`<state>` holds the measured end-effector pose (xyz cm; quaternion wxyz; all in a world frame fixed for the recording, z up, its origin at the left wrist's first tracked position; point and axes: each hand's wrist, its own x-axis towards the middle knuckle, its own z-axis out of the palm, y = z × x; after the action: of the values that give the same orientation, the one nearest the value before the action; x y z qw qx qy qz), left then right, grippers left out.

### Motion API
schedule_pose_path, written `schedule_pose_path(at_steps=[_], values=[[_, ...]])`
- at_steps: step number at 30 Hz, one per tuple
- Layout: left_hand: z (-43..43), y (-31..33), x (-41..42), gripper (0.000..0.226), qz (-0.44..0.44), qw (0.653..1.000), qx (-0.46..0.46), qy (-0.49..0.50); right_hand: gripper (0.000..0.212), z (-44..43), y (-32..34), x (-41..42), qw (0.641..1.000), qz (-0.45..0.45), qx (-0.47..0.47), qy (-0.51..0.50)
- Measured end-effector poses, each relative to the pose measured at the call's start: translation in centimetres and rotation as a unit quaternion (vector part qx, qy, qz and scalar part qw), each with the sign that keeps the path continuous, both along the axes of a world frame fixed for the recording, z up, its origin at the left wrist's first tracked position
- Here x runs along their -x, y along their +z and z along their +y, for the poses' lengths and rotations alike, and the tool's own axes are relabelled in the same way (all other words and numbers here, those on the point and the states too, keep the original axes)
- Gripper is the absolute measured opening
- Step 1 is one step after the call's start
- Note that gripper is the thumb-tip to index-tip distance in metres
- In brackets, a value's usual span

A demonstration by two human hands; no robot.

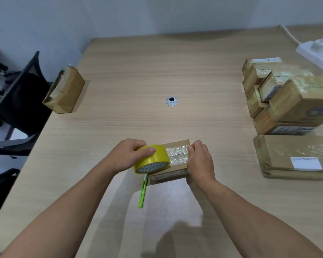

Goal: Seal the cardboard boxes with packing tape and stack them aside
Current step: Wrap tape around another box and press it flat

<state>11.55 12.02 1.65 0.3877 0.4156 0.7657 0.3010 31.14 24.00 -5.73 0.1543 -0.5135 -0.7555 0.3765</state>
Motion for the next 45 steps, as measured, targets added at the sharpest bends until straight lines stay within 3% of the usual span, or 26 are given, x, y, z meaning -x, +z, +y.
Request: schedule_pose_path(at_steps=[7, 11, 13, 24, 30, 41, 45], values=[[0.7, 1.0, 1.5, 0.053, 0.134, 0.988, 0.058, -0.053, 0.019, -0.1, 0.1, 0.1, 1.0, -0.02, -0.006, -0.003], [0.8, 0.9, 2.5, 0.055, 0.257, 0.953, 0.12, -0.106, 0.019, -0.3, 0.2, 0.3, 0.999, -0.047, -0.009, 0.0], [0.4, 0.1, 2.7, 0.055, 0.274, 0.942, 0.154, -0.119, 0.02, -0.5, 0.2, 0.4, 0.999, -0.049, -0.009, -0.002], [-0.4, -3.4, 2.8, 0.051, 0.251, 0.939, 0.21, -0.107, 0.018, -0.8, 0.2, 0.7, 0.998, -0.064, -0.027, -0.005], [-0.9, -4.6, 3.4, 0.055, 0.203, 0.961, 0.167, -0.089, 0.02, -0.9, 0.3, 1.1, 0.997, -0.064, -0.036, -0.022], [-0.4, -2.8, 2.7, 0.054, 0.12, 0.987, 0.074, -0.078, 0.022, -1.8, 0.9, 2.1, 0.975, 0.017, 0.059, -0.212], [-0.3, -0.5, 2.9, 0.041, 0.013, 0.999, -0.012, -0.039, 0.024, -1.1, 0.6, 1.0, 0.963, 0.028, 0.092, -0.25]])
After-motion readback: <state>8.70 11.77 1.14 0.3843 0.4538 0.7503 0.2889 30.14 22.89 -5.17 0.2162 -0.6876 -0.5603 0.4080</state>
